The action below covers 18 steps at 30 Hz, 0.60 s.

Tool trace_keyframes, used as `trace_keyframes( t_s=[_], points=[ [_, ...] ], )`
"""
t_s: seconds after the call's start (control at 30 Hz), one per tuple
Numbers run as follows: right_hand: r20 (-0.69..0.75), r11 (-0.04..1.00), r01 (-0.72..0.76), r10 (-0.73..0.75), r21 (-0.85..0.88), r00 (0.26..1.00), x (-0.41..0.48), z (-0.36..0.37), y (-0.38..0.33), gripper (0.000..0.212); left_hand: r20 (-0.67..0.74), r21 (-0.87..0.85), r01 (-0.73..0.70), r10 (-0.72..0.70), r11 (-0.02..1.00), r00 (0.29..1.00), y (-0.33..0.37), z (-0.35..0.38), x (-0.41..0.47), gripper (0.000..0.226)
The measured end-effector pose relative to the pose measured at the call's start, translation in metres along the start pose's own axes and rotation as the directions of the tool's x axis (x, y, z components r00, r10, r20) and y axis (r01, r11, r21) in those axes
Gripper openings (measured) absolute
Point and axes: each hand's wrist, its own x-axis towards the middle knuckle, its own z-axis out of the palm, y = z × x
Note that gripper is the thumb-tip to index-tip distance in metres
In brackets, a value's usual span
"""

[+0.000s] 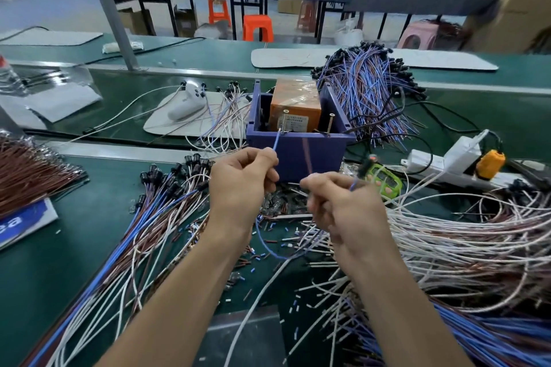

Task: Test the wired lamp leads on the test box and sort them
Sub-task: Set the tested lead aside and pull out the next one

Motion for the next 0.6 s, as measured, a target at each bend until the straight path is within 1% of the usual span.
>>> trace_keyframes(
  t_s=[0.03, 0.1, 0.13, 0.17, 0.2, 0.27, 0.33, 0.37, 0.43, 0.47, 0.53, 0.6],
  points=[
    [0.074, 0.999, -0.021, 0.024, -0.041, 0.997, -0.004, 0.001, -0.002, 0.026, 0.054, 0.003, 0.009, -0.010, 1.000, 0.999, 0.002, 0.001, -0.002, 0.033],
    [0.159, 0.996, -0.036, 0.050, -0.087, 0.986, -0.010, 0.004, -0.006, 0.027, 0.172, -0.029, 0.049, -0.043, 0.998, 0.984, 0.008, 0.002, -0.006, 0.027],
    [0.174, 0.995, -0.042, 0.057, -0.094, 0.983, -0.012, 0.005, -0.009, 0.029, 0.232, -0.048, 0.070, -0.057, 0.996, 0.971, 0.012, 0.001, -0.008, 0.021],
    [0.177, 0.994, -0.051, 0.067, -0.095, 0.982, -0.013, 0.005, -0.012, 0.031, 0.287, -0.063, 0.086, -0.064, 0.994, 0.956, 0.016, 0.000, -0.011, 0.020],
    [0.174, 0.993, -0.064, 0.080, -0.094, 0.981, -0.015, 0.006, -0.016, 0.033, 0.329, -0.076, 0.100, -0.070, 0.992, 0.942, 0.020, -0.001, -0.014, 0.025],
    [0.181, 0.991, -0.095, 0.111, -0.094, 0.977, -0.021, 0.006, -0.023, 0.036, 0.387, -0.083, 0.110, -0.070, 0.990, 0.920, 0.027, -0.005, -0.018, 0.029],
    [0.209, 0.989, -0.112, 0.131, -0.100, 0.969, -0.033, 0.005, -0.030, 0.034, 0.422, -0.055, 0.095, -0.063, 0.994, 0.905, 0.034, -0.007, -0.022, 0.019],
    [0.214, 0.989, -0.113, 0.131, -0.092, 0.968, -0.040, 0.002, -0.033, 0.030, 0.416, -0.034, 0.092, -0.070, 0.995, 0.906, 0.037, -0.008, -0.023, 0.018],
    [0.183, 0.991, -0.107, 0.120, -0.079, 0.976, -0.056, -0.014, -0.042, 0.018, 0.370, 0.038, 0.079, -0.088, 0.996, 0.925, 0.042, -0.006, -0.026, 0.031],
    [0.168, 0.991, -0.100, 0.113, -0.086, 0.979, -0.064, -0.026, -0.048, 0.017, 0.343, 0.096, 0.061, -0.091, 0.994, 0.935, 0.045, -0.005, -0.029, 0.033],
    [0.165, 0.988, -0.094, 0.113, -0.120, 0.980, -0.080, -0.058, -0.061, 0.029, 0.328, 0.253, -0.023, -0.064, 0.967, 0.942, 0.052, 0.000, -0.036, 0.030],
    [0.155, 0.982, -0.097, 0.122, -0.161, 0.980, -0.097, -0.091, -0.073, 0.036, 0.388, 0.397, -0.151, -0.016, 0.906, 0.922, 0.057, 0.006, -0.047, 0.024]
  ],
)
